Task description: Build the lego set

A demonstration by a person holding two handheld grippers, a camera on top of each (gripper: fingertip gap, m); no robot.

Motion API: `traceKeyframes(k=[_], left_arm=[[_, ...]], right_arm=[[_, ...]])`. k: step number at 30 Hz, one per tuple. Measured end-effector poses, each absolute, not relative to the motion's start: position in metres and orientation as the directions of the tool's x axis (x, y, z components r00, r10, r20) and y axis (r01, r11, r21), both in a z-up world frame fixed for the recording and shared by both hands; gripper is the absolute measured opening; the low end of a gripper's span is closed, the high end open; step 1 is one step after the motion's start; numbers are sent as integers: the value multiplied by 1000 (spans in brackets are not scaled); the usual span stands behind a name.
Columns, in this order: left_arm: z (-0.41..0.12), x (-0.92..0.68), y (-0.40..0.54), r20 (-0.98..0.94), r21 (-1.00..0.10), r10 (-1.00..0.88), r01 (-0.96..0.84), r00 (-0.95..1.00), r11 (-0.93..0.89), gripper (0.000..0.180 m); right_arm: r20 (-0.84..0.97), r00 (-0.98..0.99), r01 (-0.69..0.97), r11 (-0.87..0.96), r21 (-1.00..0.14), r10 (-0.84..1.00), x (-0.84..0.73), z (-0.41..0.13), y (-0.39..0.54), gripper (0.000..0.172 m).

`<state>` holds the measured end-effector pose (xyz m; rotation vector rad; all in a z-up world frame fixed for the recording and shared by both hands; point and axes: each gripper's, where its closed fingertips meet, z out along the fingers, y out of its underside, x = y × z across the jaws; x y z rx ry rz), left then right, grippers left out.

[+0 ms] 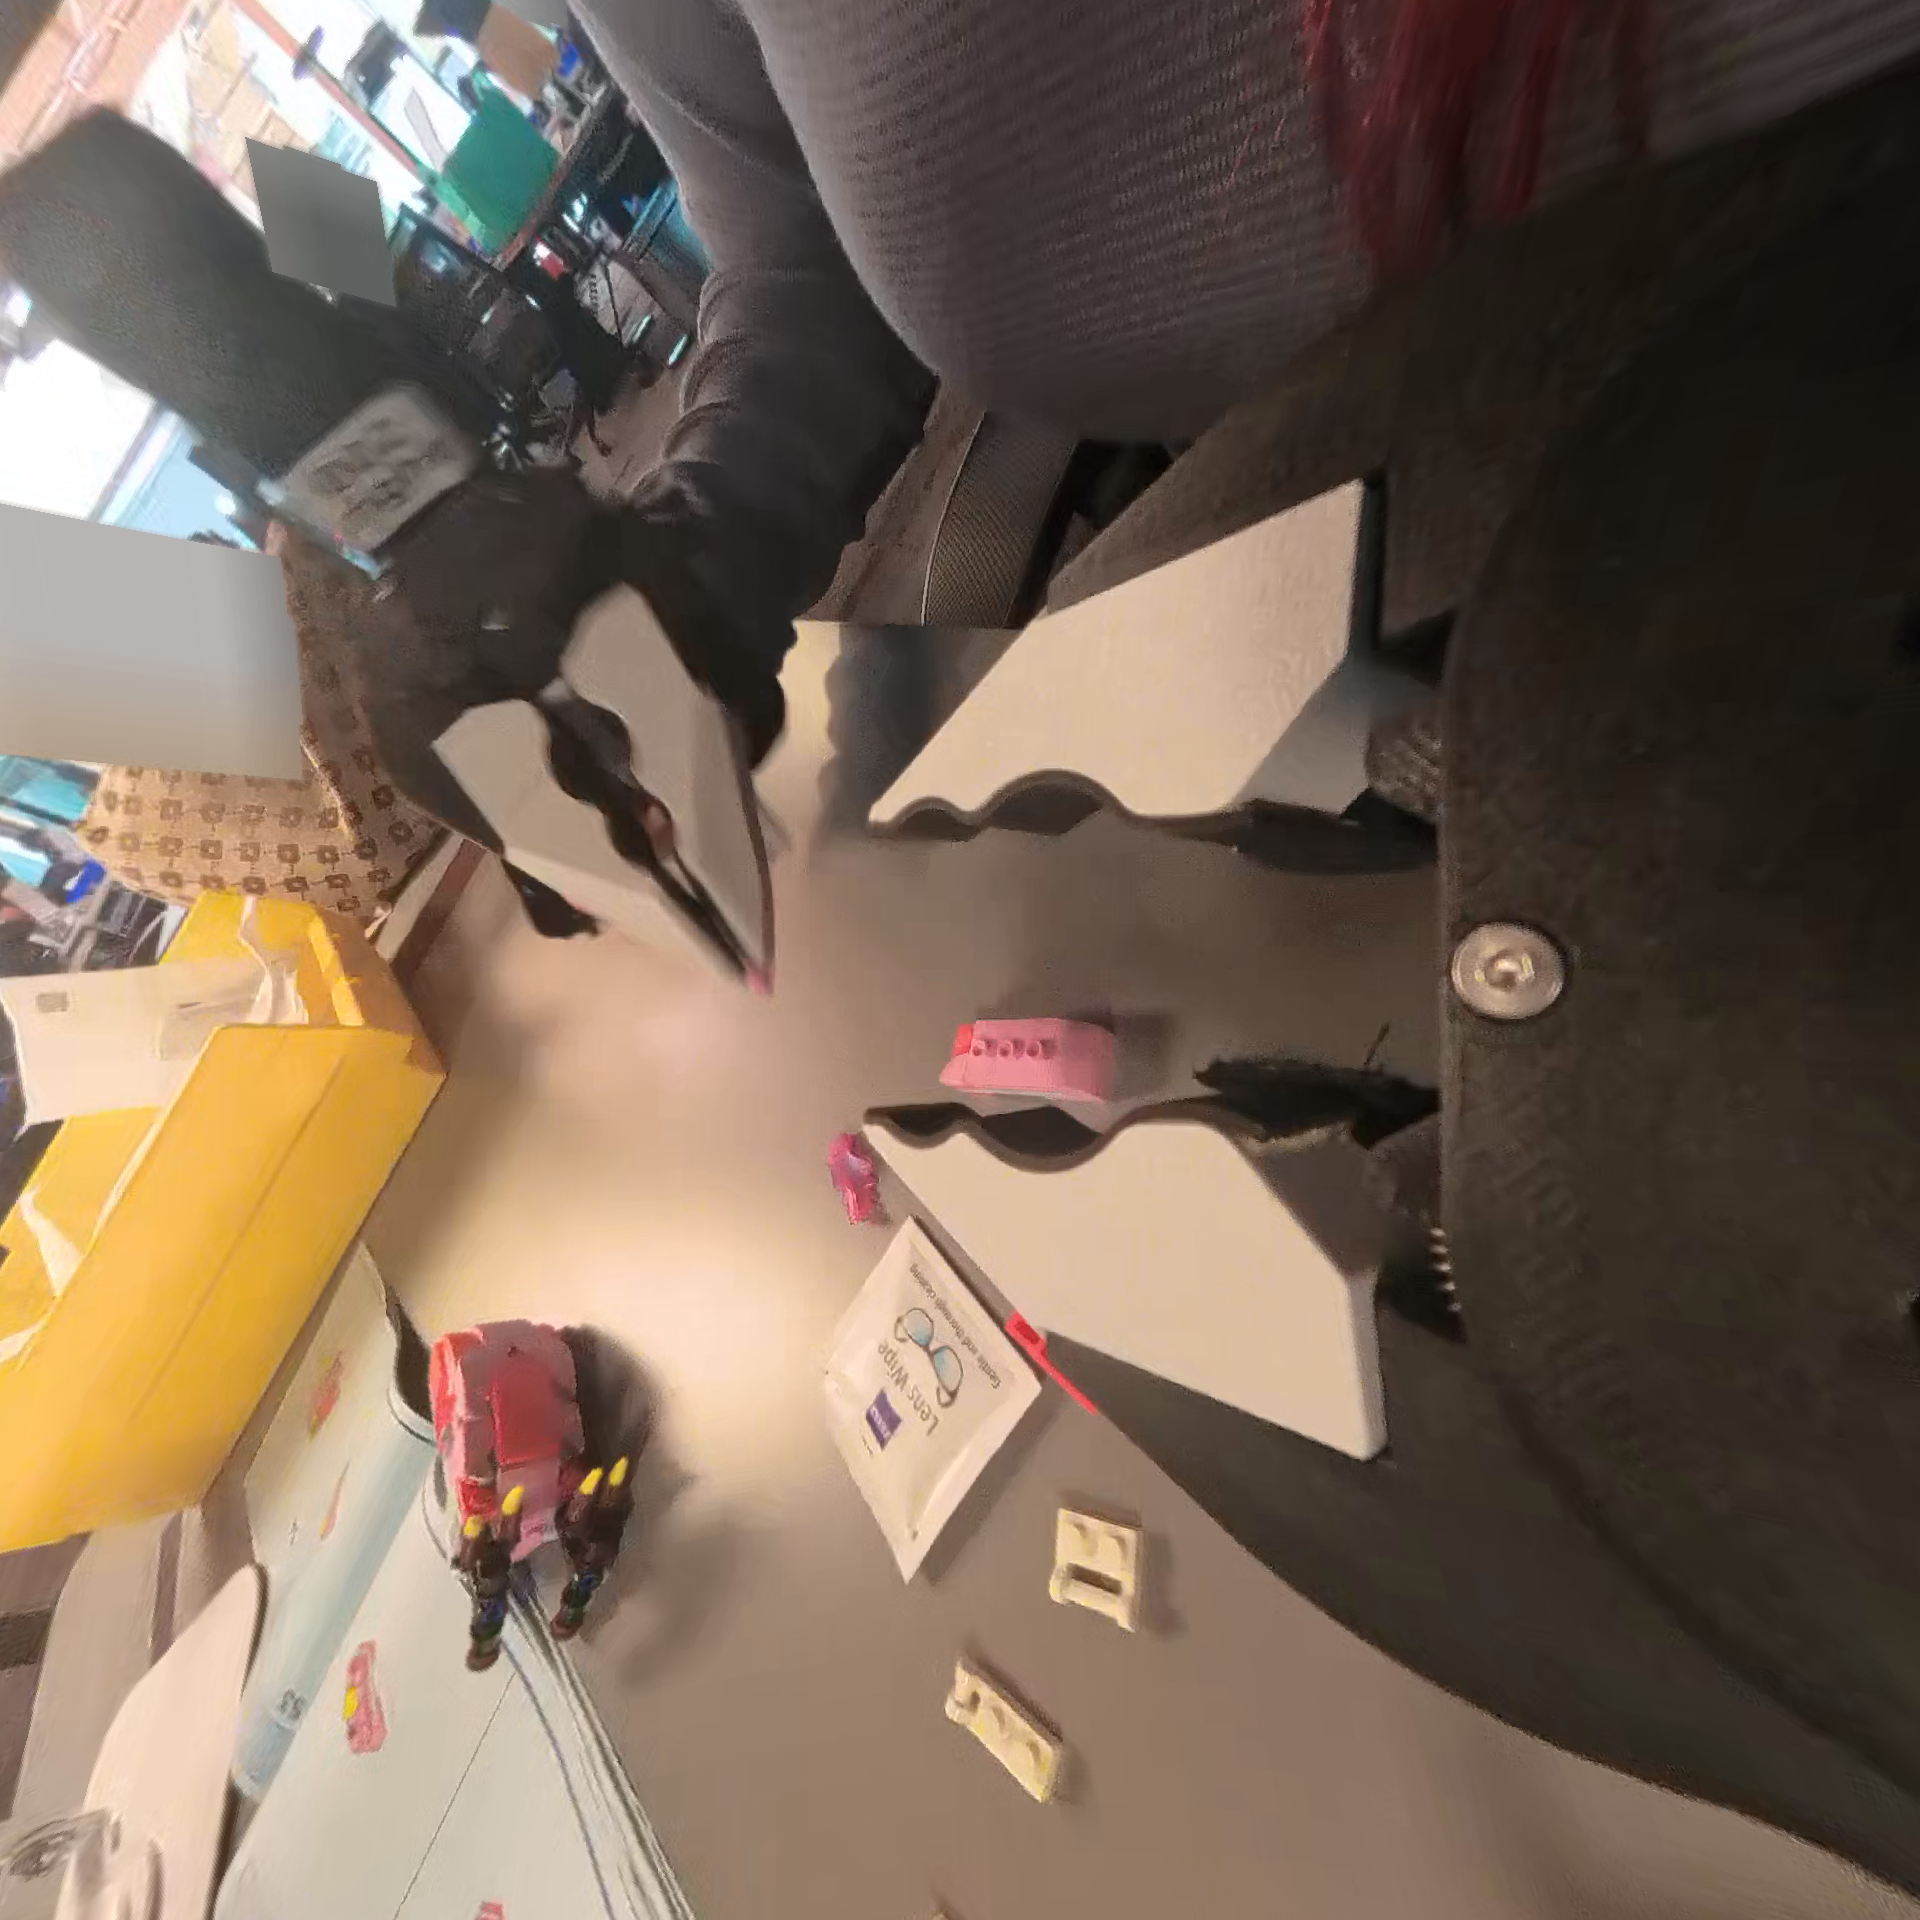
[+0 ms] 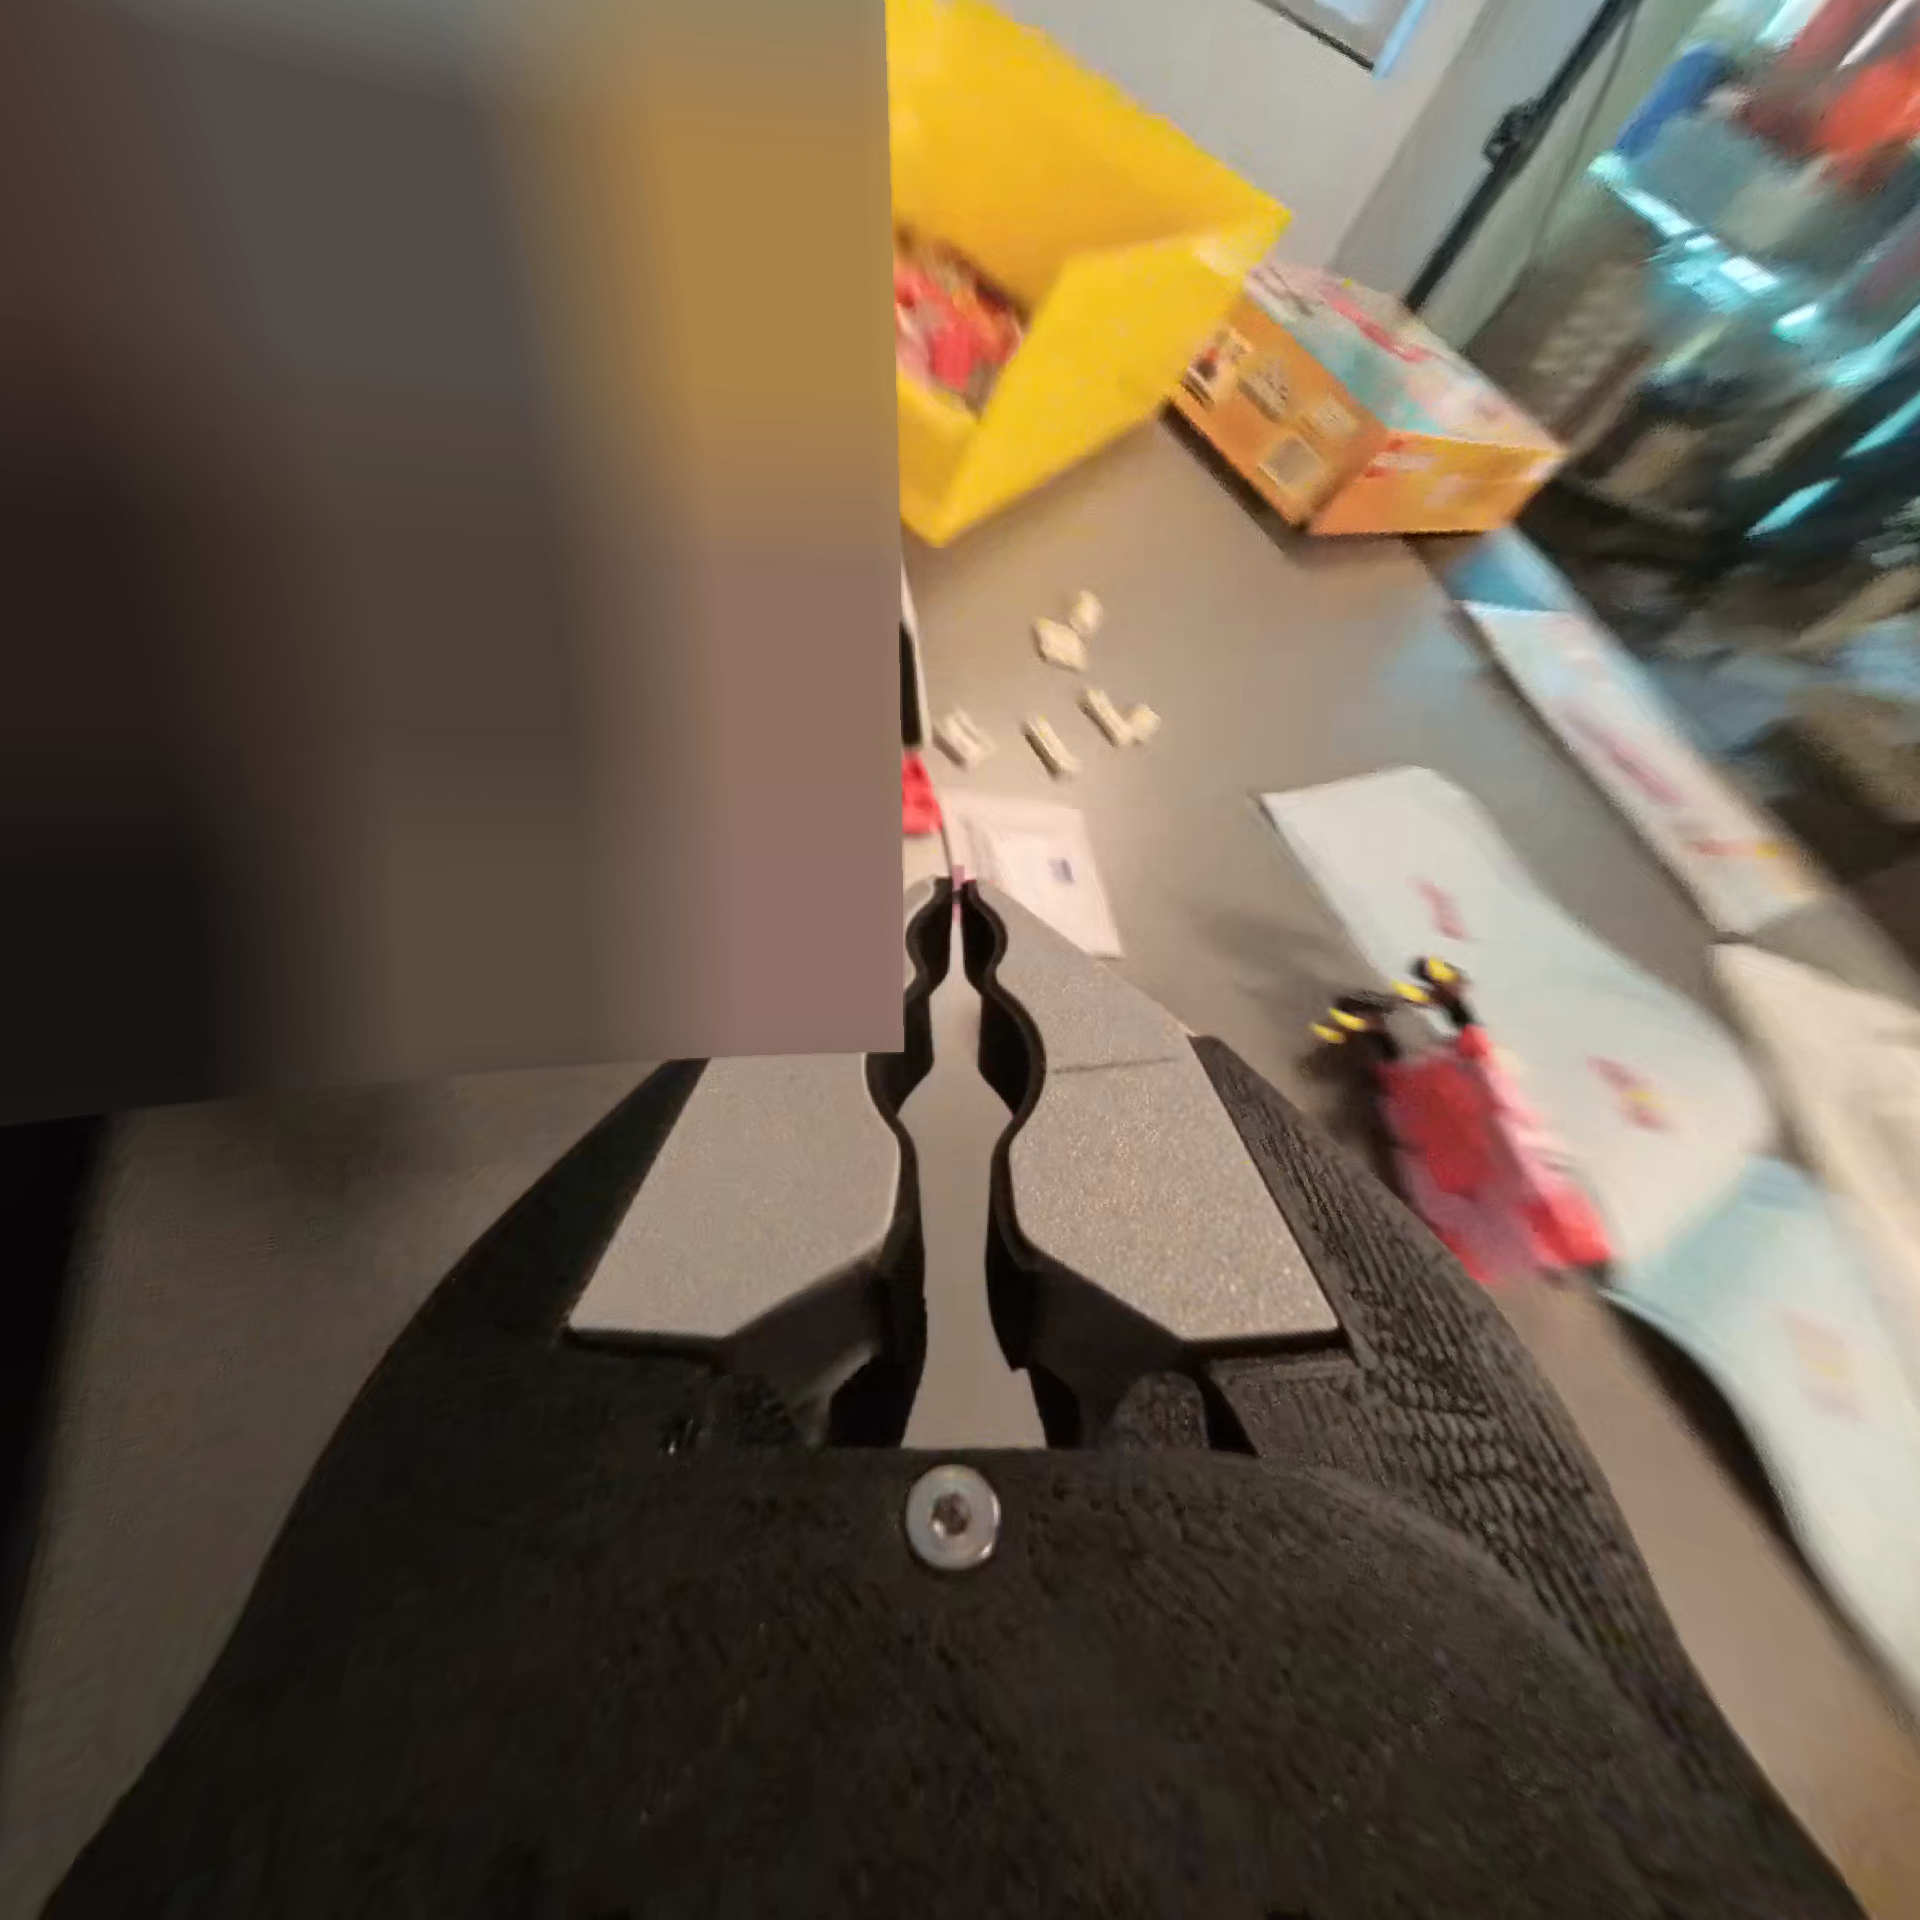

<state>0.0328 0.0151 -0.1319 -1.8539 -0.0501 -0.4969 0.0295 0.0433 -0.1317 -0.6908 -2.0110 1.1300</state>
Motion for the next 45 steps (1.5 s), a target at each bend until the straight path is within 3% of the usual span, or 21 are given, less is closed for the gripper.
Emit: traceKeyframes(k=[3,6,11,19,29,34,37,42,45], left_arm=[[-142,29,16,309,-890,-142,233,940,-391,53],[-163,32,16,251,-850,-106,167,962,-500,56],[-168,35,16,152,-851,-106,75,983,-520,52],[-186,31,18,-5,-796,-60,-41,998,-603,47],[-194,30,18,46,-761,-50,3,998,-649,36],[-195,32,18,36,-760,-64,-14,997,-650,18],[-195,31,18,53,-759,-59,2,997,-651,17],[-195,31,18,48,-759,-58,-1,997,-651,16],[-195,31,18,55,-759,-57,4,997,-651,16]], right_arm=[[569,-529,76,704,-707,629,31,-150,54,0],[719,-465,42,824,-565,516,34,-160,59,0],[809,-357,0,866,-500,467,38,-172,68,0],[813,-322,51,866,-498,486,35,-172,77,0],[825,-331,50,881,-470,458,34,-175,77,0],[876,-453,-30,979,-202,167,37,-188,65,0],[872,-490,-92,995,-46,-5,38,-191,63,0],[812,-572,-161,986,29,-118,39,-193,63,0],[769,-625,-200,980,4,-131,41,-193,60,1]])
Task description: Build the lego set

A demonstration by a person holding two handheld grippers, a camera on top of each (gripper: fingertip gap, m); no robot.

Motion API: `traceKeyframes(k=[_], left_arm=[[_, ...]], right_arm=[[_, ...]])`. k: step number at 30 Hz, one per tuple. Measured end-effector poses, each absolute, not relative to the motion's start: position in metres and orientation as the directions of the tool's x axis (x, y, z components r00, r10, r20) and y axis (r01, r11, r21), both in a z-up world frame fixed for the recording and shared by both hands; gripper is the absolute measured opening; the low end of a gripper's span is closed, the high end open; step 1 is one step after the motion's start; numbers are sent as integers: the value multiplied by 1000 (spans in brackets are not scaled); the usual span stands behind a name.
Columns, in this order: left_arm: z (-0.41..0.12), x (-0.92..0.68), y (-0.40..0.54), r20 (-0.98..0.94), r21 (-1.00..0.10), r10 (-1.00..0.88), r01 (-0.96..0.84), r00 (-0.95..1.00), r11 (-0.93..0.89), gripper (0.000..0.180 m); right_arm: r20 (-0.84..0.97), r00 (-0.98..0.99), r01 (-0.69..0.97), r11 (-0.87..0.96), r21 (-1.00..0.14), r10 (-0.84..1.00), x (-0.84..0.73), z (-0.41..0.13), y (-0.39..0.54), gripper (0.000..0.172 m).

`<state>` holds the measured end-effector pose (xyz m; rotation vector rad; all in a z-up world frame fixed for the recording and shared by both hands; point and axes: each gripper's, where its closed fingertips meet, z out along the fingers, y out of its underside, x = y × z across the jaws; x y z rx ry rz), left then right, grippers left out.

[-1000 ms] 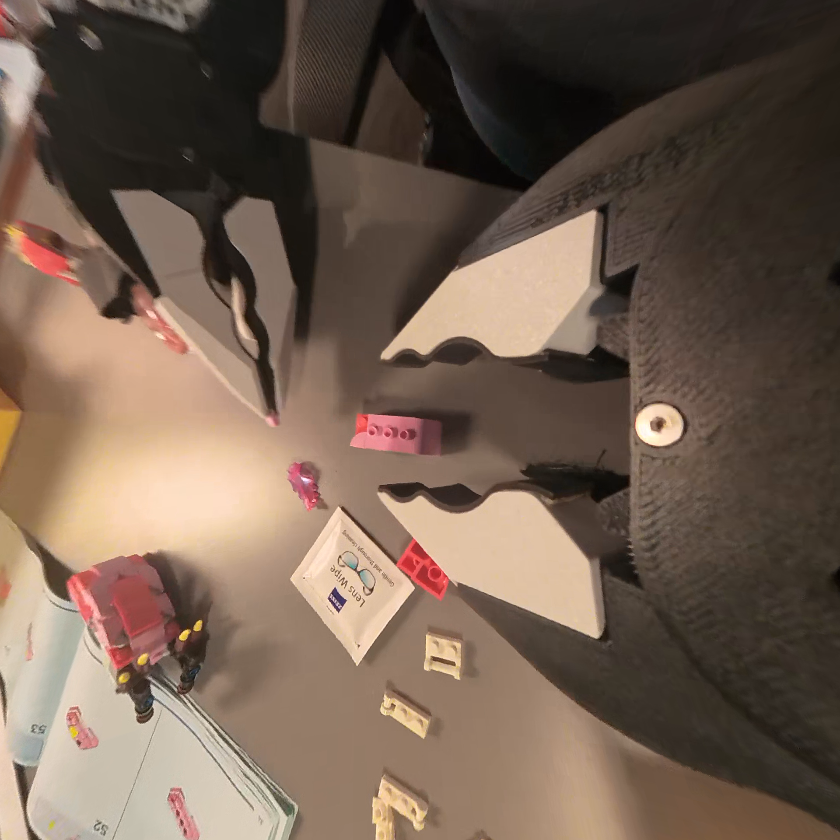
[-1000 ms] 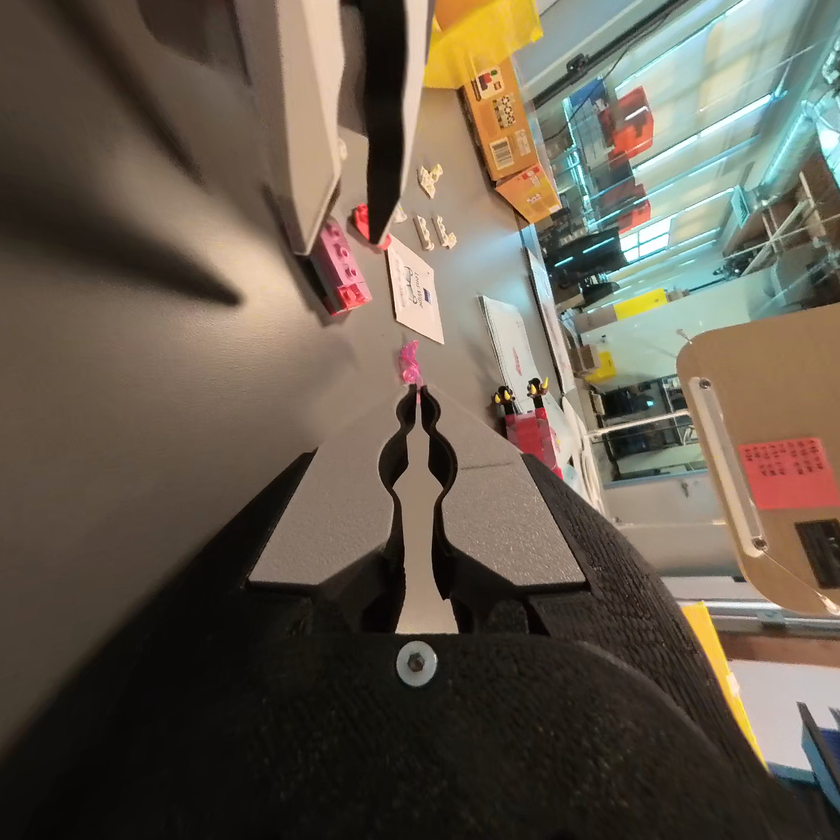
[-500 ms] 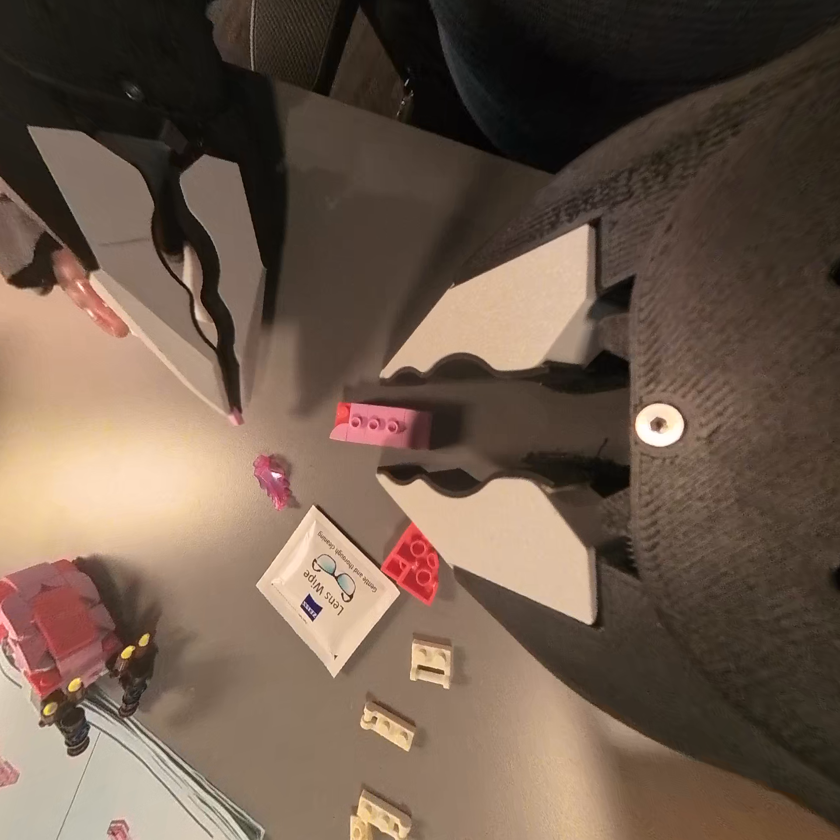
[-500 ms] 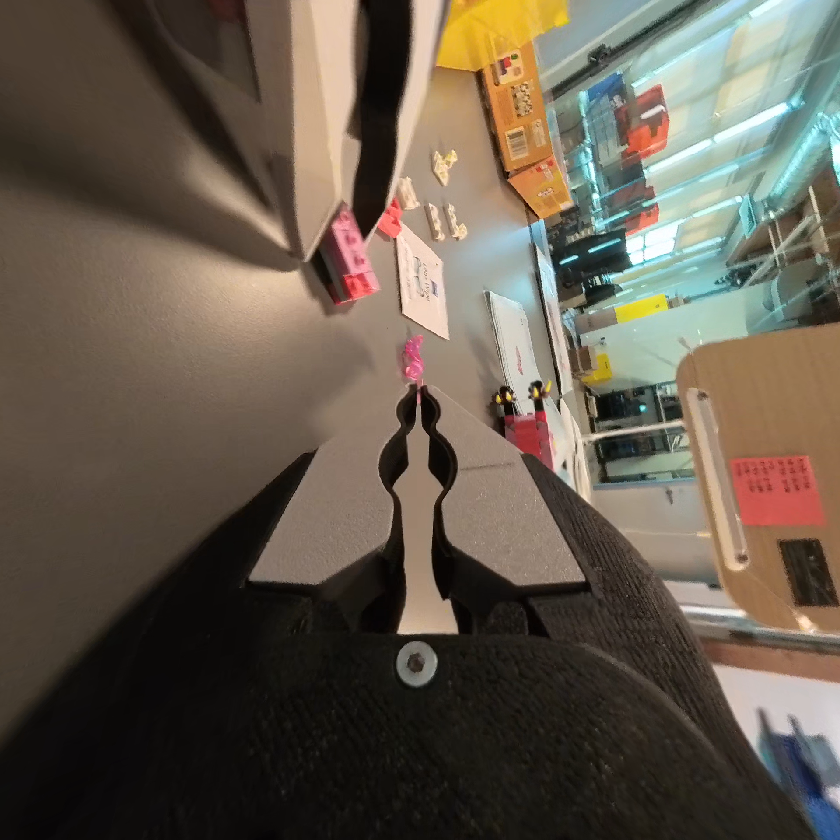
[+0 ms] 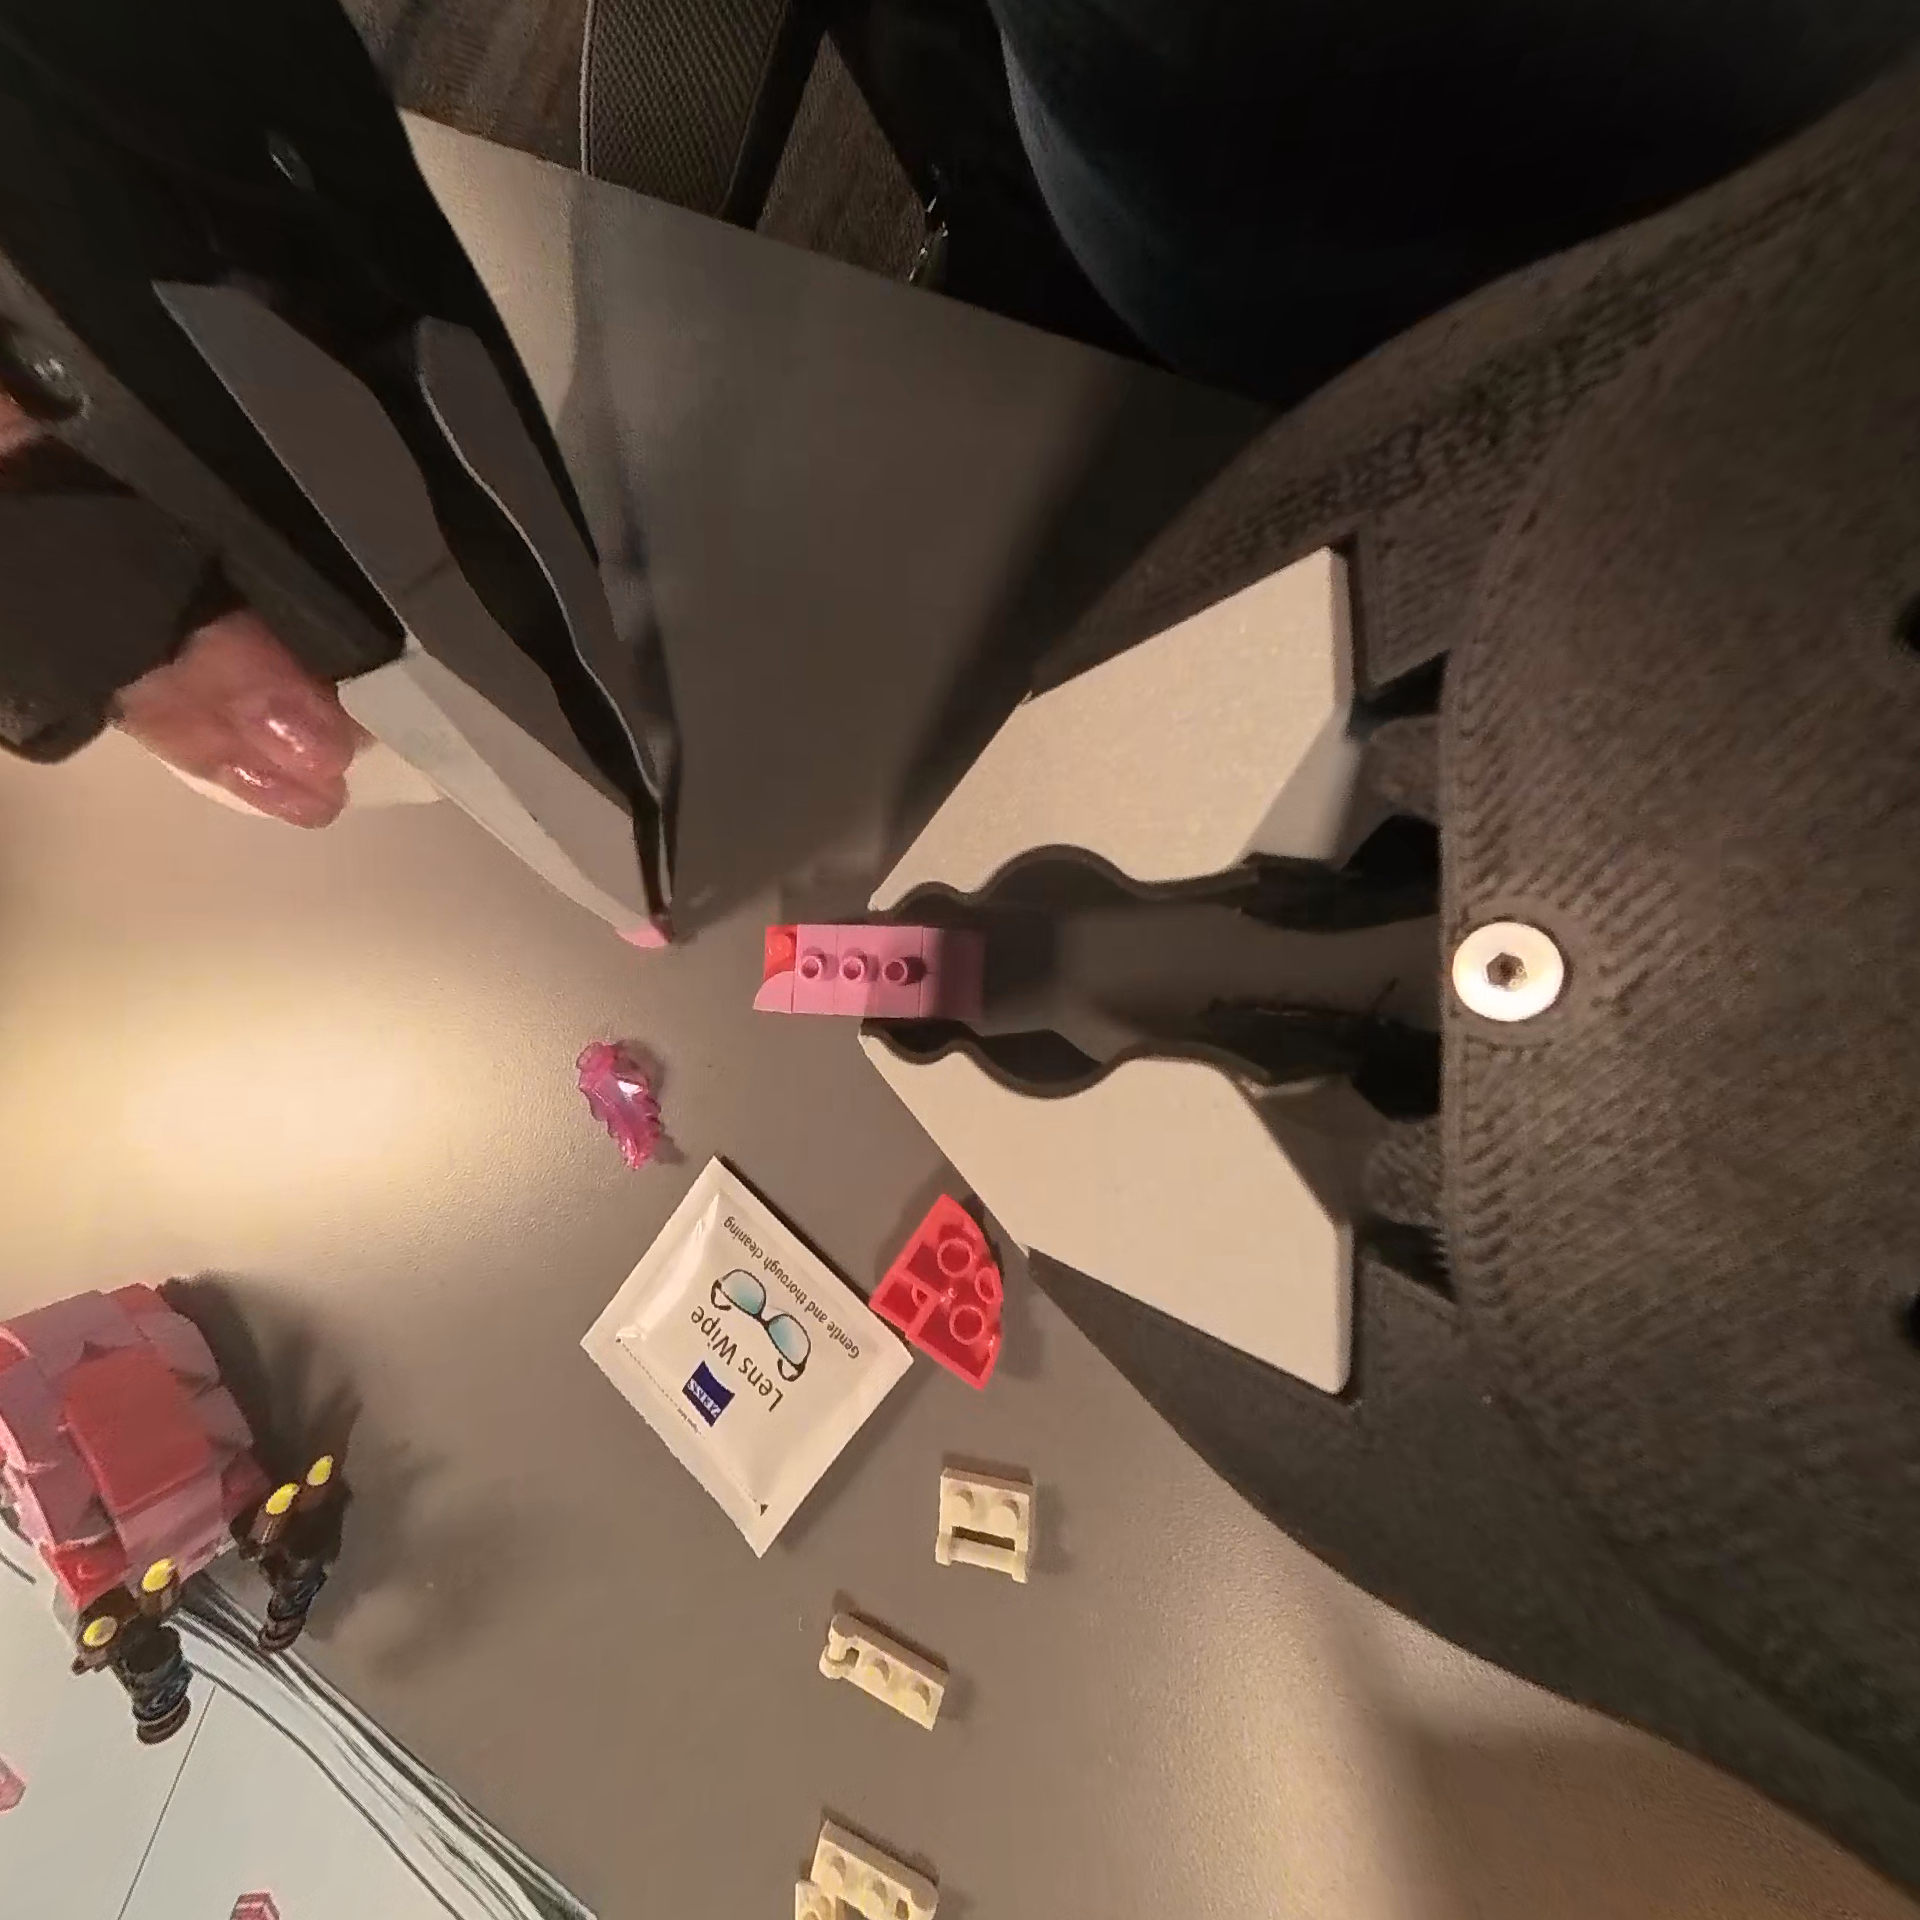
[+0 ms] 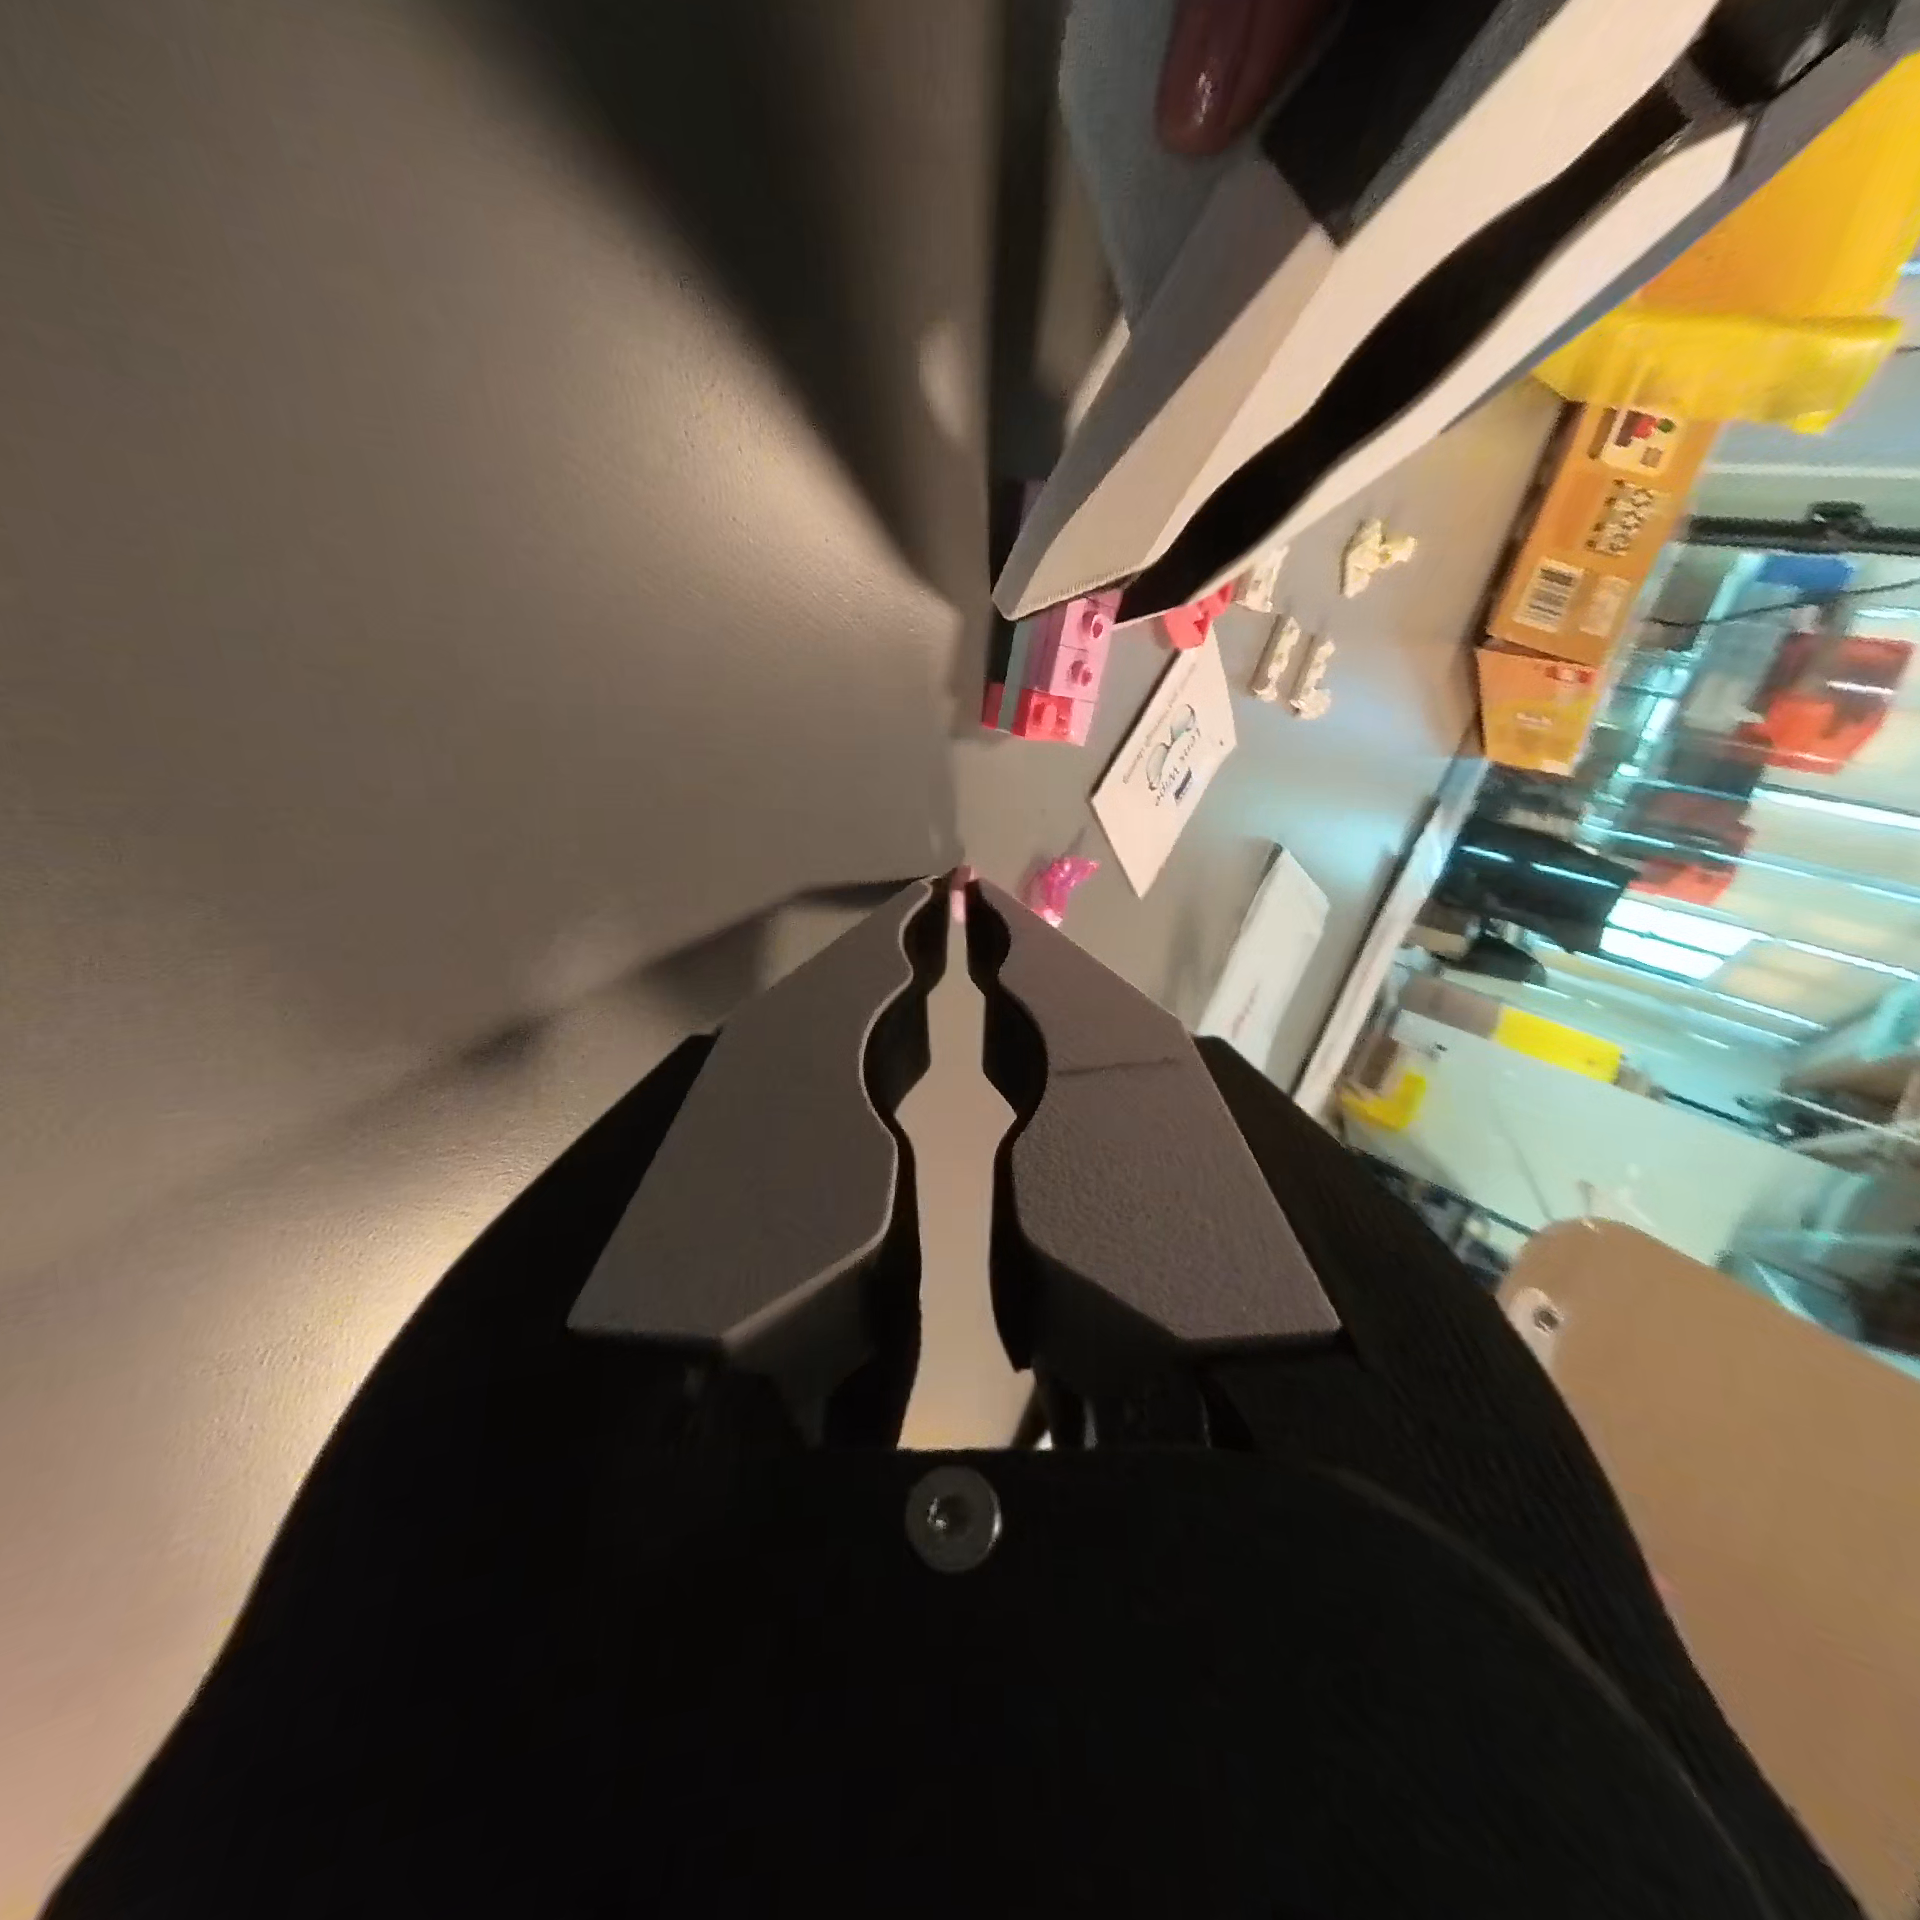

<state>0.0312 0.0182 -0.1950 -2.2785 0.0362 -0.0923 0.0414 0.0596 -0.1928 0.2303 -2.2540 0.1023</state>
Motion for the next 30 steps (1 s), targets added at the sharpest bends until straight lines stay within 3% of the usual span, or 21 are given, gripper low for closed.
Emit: traceKeyframes(k=[10,14,18,20,24,30], left_arm=[[-195,31,18,56,-759,-56,6,997,-651,16],[-195,31,18,57,-759,-56,7,997,-651,16],[-195,31,18,60,-759,-57,8,997,-651,16],[-195,31,18,61,-759,-57,9,996,-651,16],[-195,31,18,62,-759,-57,10,996,-651,16],[-195,31,19,65,-759,-61,9,996,-651,16]], right_arm=[[553,-831,-137,984,-111,-54,55,-194,66,4],[443,-892,-14,973,-232,93,61,-195,66,5],[303,-881,224,884,-411,364,56,-191,72,27],[195,-866,312,801,-511,461,55,-192,74,30],[26,-844,389,644,-659,536,52,-193,71,27],[-40,-834,396,547,-737,550,50,-193,64,23]])
